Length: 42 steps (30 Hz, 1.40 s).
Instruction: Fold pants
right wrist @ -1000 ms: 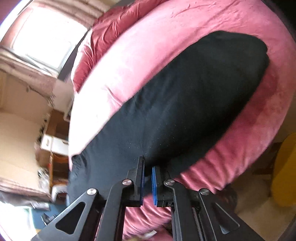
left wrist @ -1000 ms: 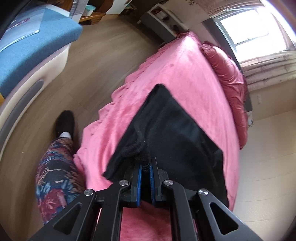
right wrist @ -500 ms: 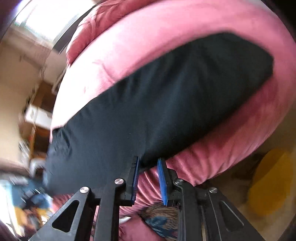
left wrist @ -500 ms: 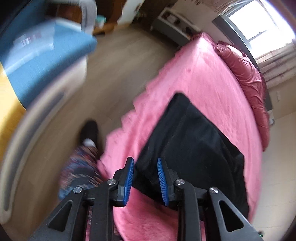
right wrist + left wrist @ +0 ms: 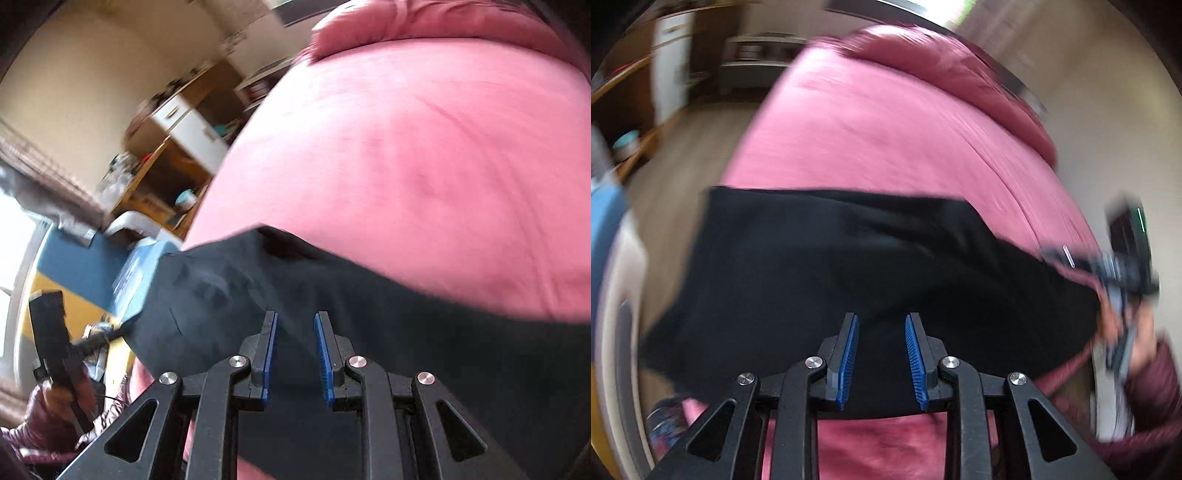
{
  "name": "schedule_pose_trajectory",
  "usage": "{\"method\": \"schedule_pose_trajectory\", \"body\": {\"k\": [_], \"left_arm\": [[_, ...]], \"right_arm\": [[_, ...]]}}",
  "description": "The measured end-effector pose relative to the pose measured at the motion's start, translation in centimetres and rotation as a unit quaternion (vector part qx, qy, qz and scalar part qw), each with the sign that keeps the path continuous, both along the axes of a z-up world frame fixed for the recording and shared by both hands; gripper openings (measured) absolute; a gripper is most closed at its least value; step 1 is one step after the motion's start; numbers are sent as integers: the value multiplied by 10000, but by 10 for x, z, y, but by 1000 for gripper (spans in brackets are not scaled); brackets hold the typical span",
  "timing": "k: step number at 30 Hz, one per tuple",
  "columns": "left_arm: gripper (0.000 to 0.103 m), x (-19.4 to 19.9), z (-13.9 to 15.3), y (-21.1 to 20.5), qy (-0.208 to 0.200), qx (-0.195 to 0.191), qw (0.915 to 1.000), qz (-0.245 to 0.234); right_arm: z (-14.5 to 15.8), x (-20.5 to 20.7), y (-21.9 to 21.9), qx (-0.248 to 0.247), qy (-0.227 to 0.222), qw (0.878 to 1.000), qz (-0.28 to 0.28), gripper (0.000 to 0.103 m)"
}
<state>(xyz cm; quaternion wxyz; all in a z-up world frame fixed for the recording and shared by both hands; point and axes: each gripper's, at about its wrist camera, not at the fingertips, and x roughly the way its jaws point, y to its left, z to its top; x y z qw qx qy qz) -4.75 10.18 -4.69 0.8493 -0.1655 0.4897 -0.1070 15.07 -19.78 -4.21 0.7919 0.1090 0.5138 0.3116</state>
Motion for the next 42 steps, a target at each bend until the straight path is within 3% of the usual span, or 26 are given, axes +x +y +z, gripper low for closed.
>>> {"method": "schedule_pose_trajectory", "body": {"k": [1,3,4,9,13,14,16,18,20,22,25,28,31,32,34,39,42], "left_arm": [[26,4,-4,-9,33,-14,9998,-188],[26,12,-13,-27,121,-26,9985,-534],[26,15,-18,-31,161,-14,9979,-620],[26,25,-30,-44,281,-180,9954,-893],[26,27,-38,-50,400,-208,9942,-977],[26,27,-42,-51,456,-205,9939,-984],[26,35,-50,-53,520,-177,9938,-965],[26,38,-56,-52,579,-197,9941,-895],[26,42,-58,-52,573,-272,9946,-816],[26,46,-60,-53,580,-274,9952,-746],[26,52,-64,-55,704,-298,9954,-572],[26,50,-58,-53,630,-302,9962,-514],[27,43,-52,-42,545,-336,9972,-383],[27,43,-50,-39,522,-337,9975,-334],[27,43,-45,-31,465,-352,9980,-233],[27,38,-28,-13,257,-282,9993,-55],[27,33,-28,-4,279,-198,9994,90]], "right_arm": [[-1,10,13,42,31,9999,103,25],[-11,28,36,134,213,9993,291,47],[-13,35,44,97,260,9990,344,48],[-44,60,84,-155,683,9933,918,48],[-63,70,99,57,1044,9858,1314,48],[-64,74,101,228,1101,9841,1378,42],[-55,76,107,173,784,9867,1416,15],[-45,79,114,148,482,9898,1335,7],[-41,85,108,-6,295,9934,1105,6],[-49,99,102,53,399,9967,709,5],[-72,98,116,-506,437,9952,717,6],[-79,100,113,-285,612,9966,467,7],[-65,93,100,-18,491,9985,234,20],[-60,88,95,34,429,9990,156,29],[-48,78,80,187,320,9993,35,29],[-22,37,53,100,121,9995,262,29],[-29,9,56,-284,196,9975,623,26]]}}
